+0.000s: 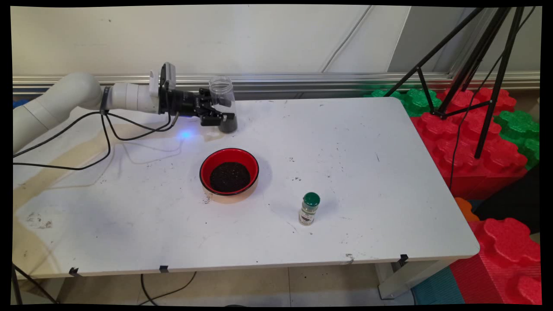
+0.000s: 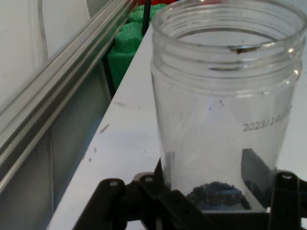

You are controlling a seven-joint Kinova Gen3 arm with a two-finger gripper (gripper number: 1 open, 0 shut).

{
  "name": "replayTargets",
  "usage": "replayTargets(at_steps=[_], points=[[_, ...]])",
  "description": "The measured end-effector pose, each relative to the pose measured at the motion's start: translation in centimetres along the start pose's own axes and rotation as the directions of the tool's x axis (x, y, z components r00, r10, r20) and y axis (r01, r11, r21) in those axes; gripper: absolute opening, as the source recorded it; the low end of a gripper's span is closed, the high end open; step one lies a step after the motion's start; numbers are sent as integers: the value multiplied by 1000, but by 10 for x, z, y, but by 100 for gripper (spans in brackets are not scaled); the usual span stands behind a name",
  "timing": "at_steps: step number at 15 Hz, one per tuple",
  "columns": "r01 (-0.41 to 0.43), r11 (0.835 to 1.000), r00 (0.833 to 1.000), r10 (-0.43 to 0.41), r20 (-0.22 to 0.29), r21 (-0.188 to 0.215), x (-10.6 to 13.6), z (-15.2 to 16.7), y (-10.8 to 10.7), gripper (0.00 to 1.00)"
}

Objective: Pour the black seasoning powder in the red bowl

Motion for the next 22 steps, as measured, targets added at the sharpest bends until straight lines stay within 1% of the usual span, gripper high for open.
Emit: replayTargets(at_steps=[2, 7, 9, 12, 15, 19, 20, 22], points=[[-16, 1000, 1000, 16, -3, -5, 4, -1, 1, 0], [-86, 996, 996, 86, -11, -28, 22, -8, 4, 0], [-127, 991, 992, 126, -11, -40, 29, -10, 6, 0], [-199, 978, 980, 199, -4, -64, 36, -14, 10, 0], [-267, 960, 963, 269, 3, -88, 39, -18, 15, 0], [-364, 924, 930, 368, 13, -119, 42, -22, 23, 0], [-405, 905, 912, 410, 17, -130, 44, -23, 26, 0], [-464, 874, 882, 472, 20, -144, 46, -23, 30, 0]])
